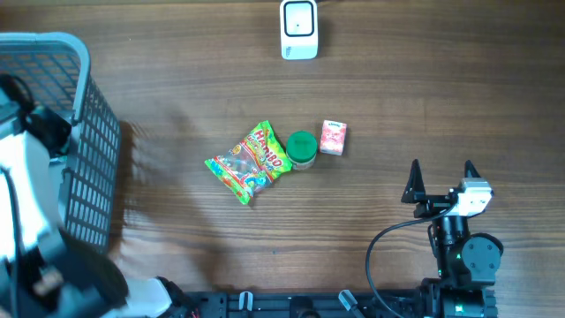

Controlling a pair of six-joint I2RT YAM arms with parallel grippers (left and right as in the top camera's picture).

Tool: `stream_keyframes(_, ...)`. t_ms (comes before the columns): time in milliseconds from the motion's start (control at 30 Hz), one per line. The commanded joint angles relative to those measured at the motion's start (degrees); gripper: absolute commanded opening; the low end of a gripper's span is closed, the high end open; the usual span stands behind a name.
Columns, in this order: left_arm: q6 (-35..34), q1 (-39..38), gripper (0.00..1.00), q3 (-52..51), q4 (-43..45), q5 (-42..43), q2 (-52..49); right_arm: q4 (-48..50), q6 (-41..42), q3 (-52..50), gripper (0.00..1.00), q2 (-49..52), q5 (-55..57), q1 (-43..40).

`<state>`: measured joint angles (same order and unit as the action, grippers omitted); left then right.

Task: Scan the item barcode
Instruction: 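Reach the left gripper into the basket and grasp the mint-green wipes pack, then place the wipes pack on the table below the Kleenex pack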

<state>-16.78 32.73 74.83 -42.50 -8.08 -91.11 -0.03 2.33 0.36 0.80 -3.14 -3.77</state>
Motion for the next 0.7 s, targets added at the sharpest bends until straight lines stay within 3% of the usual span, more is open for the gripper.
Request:
stream_keyframes(0,-10.8,0.2,0.04,2.6,0.1,5.2,14.1,0.1,0.7,-0.1,1.0,-0.3,0.5,0.2)
stream_keyframes(133,-12.5,-0.4,0.04,2.6,0.0,23.5,26.6,0.1,0.7,-0.1,1.0,-0.3,0.5,0.2)
stream_keyframes(200,-12.4,-5.5,0.04,2.5,0.0,36.4,33.4,0.1,0.7,-0.1,1.0,-0.3,0.5,0.2)
stream_keyframes(300,-10.0,-17.6,0.04,1.4,-1.2,42.5,36.5,0.1,0.7,-0.1,1.0,-0.3,0.5,0.2)
stream_keyframes(433,-6.4,-39.1,0.04,-4.1,0.7,42.8,35.6,0.1,0.7,-0.1,1.0,-0.3,0.5,0.2)
stream_keyframes(567,-5.7,-58.4,0.04,-11.8,5.8,32.9,28.7,0.1,0.7,-0.1,1.0,-0.3,0.5,0.2)
stream_keyframes(667,-5.7,-67.9,0.04,-14.0,8.5,27.6,20.6,0.1,0.7,-0.1,1.0,-0.3,0.5,0.2)
